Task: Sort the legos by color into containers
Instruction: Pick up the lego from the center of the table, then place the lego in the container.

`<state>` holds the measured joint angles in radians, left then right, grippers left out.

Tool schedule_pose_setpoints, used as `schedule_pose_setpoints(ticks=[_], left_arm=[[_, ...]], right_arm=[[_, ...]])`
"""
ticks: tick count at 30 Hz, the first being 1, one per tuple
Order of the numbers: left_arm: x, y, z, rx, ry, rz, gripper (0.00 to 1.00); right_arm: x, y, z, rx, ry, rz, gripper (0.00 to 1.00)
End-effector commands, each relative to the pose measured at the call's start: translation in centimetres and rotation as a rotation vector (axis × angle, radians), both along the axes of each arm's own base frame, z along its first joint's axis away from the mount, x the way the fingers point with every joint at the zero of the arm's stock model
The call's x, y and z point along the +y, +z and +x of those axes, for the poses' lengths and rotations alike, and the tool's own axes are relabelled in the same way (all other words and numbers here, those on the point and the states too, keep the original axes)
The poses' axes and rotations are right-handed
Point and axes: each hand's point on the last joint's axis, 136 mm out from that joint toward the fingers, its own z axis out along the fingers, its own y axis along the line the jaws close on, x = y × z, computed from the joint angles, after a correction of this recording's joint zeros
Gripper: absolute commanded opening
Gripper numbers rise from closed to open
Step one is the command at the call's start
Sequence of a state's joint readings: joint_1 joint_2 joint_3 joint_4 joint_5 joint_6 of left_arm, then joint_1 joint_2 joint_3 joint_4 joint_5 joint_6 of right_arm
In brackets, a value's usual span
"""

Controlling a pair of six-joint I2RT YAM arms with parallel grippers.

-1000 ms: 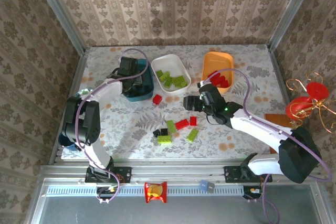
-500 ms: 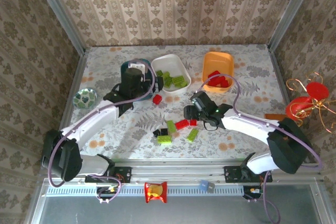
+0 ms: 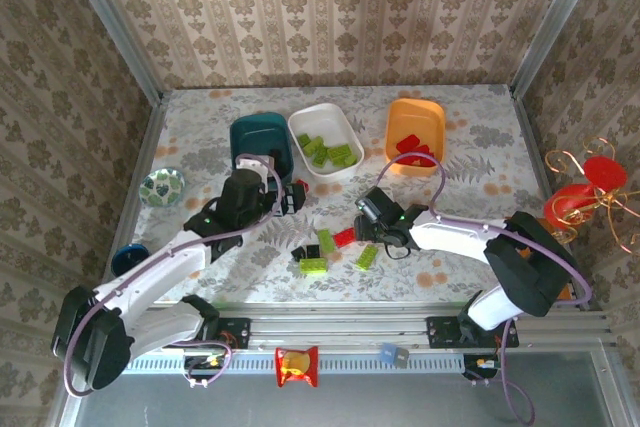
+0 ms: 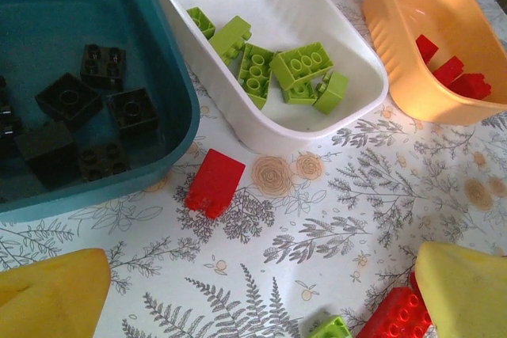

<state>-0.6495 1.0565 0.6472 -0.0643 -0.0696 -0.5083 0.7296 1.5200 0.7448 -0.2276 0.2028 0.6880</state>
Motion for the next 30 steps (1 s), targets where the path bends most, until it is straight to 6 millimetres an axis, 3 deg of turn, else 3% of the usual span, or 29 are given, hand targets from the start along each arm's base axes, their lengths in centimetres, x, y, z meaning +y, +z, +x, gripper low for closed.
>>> schedule_pose_setpoints(ticks=[1,6,10,14,17,20,24,27,30], left_arm=[[0.3,-1.4,-1.1,0.045,-0.002,-0.002,1.00],[0.4,-1.8,-1.3,0.053,-0.008,0.012,1.00],[0.5,-2.1,-1.3,0.059,-0.007,0.023,1.00],[0.5,-2.3,-1.4,0.061,-0.011,0.031,1.00],[0.6,-2.5,-1.3,0.062,-0.011,0.041,1.00],[0.5,-2.8,-1.4,0.071,-0.015,0.048,1.00],[0.5,-3.5,-1.4,0.089,-0.013,0.048,1.00],[0.4,-3.9,-1.6,0.100,-0.015,0.048,1.00],[0.4,-4.3,-1.7,0.112,-0.017,0.049,1.00]], right_arm=[[-0.6,-0.4,0.3,-0.002,-0.035,-0.040,0.58],[-0.1,-1.1,0.3,0.020,-0.013,-0.033,0.61],[-0.8,-1.4,0.3,0.027,-0.030,-0.059,0.50],[-1.1,0.1,0.7,-0.014,-0.027,-0.030,0.37],[-1.6,2.8,1.5,-0.078,-0.021,-0.014,0.32],[-3.0,7.2,3.1,-0.175,-0.046,0.009,0.31],[-6.1,12.2,6.9,-0.284,-0.139,0.024,0.30],[-8.9,13.8,10.4,-0.321,-0.243,-0.004,0.30],[-11.1,12.5,14.5,-0.287,-0.331,-0.033,0.29]])
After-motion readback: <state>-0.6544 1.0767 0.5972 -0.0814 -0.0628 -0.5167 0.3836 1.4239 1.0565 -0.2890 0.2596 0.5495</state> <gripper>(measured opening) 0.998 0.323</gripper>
